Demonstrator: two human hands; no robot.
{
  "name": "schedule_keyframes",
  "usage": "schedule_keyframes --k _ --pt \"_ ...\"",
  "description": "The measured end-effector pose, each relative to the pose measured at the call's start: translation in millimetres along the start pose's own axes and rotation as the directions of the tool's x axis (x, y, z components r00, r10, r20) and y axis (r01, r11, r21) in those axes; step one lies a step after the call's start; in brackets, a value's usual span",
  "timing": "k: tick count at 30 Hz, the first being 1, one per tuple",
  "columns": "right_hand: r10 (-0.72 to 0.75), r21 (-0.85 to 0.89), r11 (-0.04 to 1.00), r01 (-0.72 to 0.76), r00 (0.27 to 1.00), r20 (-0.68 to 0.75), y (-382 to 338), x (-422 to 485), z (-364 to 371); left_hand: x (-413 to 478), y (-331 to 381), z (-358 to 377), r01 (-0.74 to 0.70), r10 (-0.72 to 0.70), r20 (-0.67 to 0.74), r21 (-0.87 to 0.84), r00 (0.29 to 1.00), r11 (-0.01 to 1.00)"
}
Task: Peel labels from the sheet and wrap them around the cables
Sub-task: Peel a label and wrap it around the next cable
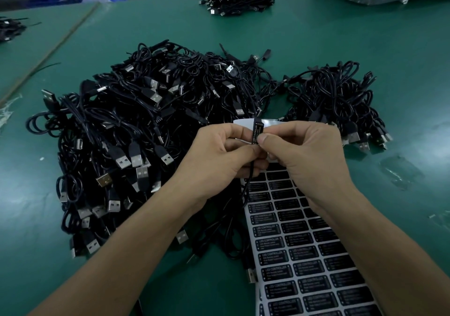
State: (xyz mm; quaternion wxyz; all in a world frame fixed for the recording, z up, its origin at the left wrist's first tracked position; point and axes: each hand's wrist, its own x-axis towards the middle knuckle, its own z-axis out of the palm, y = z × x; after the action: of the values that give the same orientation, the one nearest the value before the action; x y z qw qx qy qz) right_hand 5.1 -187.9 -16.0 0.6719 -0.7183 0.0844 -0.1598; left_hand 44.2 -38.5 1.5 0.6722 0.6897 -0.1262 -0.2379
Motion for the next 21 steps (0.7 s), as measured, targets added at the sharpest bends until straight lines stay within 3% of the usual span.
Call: schedule_keyframes --k 12,21 --pt "-0.084 -0.143 0.987 0.079 0.996 -0.035 0.2 -1.5 -0.7 -1.0 1.1 3.4 -0.013 0.014 -0.041 0.032 0.999 0.999" --pt "-0.108 -0.157 0.983 0.099 0.993 -0.052 -0.3 -2.5 -0.3 -1.2 1.7 4.3 -0.012 0.014 -0.051 0.021 0.999 1.000"
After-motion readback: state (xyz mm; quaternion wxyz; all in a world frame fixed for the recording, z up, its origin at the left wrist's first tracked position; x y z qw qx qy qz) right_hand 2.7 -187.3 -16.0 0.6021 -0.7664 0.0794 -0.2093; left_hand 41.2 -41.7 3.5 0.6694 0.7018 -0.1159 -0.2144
